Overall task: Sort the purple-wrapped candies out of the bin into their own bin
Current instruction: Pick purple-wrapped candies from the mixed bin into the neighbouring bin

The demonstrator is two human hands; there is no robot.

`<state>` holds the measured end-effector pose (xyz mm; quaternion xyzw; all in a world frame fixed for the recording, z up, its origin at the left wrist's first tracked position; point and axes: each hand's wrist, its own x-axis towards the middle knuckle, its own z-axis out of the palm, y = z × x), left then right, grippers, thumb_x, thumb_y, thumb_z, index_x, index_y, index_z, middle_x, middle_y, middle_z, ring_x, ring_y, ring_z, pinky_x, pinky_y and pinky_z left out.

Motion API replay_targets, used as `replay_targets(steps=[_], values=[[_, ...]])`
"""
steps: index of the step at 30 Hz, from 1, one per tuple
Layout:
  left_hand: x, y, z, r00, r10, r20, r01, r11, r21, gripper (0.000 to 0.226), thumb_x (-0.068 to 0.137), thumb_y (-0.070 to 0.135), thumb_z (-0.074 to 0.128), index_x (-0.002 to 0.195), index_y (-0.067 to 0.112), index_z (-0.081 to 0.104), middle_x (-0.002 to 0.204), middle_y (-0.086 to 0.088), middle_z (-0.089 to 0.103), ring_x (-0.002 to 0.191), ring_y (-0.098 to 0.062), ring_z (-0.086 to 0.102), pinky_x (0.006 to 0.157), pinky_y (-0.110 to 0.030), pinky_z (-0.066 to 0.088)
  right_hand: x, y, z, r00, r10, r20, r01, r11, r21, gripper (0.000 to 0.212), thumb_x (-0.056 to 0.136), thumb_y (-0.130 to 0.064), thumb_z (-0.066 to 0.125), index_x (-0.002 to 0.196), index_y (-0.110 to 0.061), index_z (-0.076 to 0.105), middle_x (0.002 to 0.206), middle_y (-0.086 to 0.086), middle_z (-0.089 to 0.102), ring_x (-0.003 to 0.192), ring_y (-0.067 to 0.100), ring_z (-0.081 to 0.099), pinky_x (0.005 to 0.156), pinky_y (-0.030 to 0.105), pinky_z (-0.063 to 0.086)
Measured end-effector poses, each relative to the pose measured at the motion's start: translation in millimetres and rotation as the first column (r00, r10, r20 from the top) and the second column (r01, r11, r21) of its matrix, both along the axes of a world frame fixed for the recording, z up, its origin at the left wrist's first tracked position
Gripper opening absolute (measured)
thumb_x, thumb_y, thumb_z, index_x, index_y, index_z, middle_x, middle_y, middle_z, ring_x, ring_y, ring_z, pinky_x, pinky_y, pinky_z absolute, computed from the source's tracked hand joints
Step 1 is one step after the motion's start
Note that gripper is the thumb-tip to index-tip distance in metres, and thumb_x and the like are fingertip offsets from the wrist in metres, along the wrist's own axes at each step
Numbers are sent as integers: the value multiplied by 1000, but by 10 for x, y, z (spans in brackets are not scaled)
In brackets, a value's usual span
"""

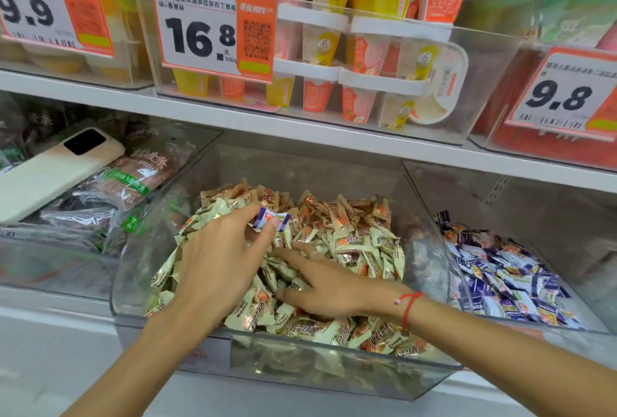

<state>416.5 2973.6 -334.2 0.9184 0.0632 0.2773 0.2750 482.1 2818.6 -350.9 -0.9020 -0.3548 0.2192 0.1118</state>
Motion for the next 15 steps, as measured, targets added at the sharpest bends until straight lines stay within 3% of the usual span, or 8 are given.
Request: replay_targets(steps=[2,5,10,13,15], values=[[2,-2,0,1000,7,-2,-7,1000,-2,29,94,51,43,85,25,54,51,5,56,49,-8,56,49,-29,44,-74,-160,81,996,79,-28,-80,996,-28,54,99,-46,41,147,-41,16,160,-3,-2,139,32,32,114,39,26],[15,4,-13,999,35,-16,-36,999,-14,31,94,48,46,96,21,60,47,7,50,52,-9,52,46,-25,31,-156,-367,230,984,177,-30,-179,978,-106,45,101,-39,39,145,-40,25,160,-4,6,142,25,25,111,31,23],[3,20,-30,1000,13,-28,-14,999,-34,36,94,49,45,110,21,62,59,11,56,61,-11,57,51,-25,42,-191,-495,557,964,238,-117,-258,944,-204,43,101,-44,38,143,-40,31,157,-9,18,143,13,19,117,36,17],[-11,25,-32,1000,16,-19,-17,999,-32,34,94,48,45,104,20,62,55,13,50,55,-7,53,46,-24,35,-108,-540,827,952,201,-233,-258,933,-252,42,99,-51,34,137,-38,47,146,-16,40,135,8,36,116,38,25],[-16,16,-25,1000,14,-11,-14,1000,-20,33,95,48,45,100,19,61,52,12,48,51,-5,50,45,-24,30,-15,-535,923,972,180,-153,-214,946,-244,40,98,-52,38,121,-33,65,116,-31,56,114,8,57,107,33,38]])
